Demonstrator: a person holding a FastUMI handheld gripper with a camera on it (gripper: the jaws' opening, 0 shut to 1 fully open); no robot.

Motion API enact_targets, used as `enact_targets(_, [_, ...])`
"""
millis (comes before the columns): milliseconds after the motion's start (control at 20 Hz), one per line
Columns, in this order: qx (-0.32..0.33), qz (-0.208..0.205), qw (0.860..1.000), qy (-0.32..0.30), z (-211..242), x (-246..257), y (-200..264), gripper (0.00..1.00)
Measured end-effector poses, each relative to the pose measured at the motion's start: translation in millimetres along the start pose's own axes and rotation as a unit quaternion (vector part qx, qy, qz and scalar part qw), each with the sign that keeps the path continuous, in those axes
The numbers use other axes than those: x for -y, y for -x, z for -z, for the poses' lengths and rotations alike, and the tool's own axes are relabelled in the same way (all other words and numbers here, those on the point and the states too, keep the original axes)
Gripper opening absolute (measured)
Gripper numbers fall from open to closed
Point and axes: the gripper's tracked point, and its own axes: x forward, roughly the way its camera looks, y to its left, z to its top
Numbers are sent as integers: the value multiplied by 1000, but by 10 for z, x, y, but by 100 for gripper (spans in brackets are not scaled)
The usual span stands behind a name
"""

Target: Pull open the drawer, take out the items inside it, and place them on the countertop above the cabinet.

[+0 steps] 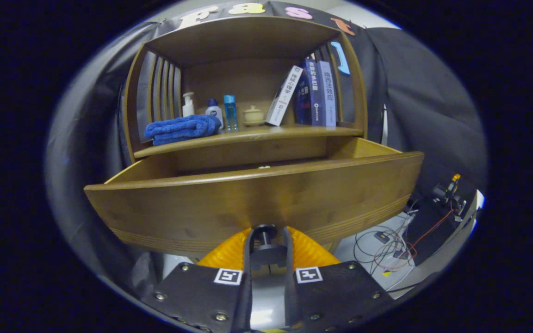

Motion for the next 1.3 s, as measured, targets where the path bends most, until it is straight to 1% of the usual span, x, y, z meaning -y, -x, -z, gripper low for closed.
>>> enact_targets(150, [-12,8,1000,2,54,29,110,28])
enact_targets(400, [-14,-10,1000,13,39,14,111,28])
enact_targets(500, [-13,-13,1000,13,43,18,108,36])
enact_targets(600, [-8,-18,1000,20,13,-6,158,42])
enact_targets(750, [29,-38,999,18,-230,-77,284,43])
enact_targets(900, [61,-38,997,18,-512,-70,384,43])
enact_targets(1100, [91,-43,994,38,-923,-196,461,43])
enact_targets(1200, [109,-34,993,44,-1158,-240,445,43])
enact_targets(1300, [97,-12,994,47,-1235,-225,351,42])
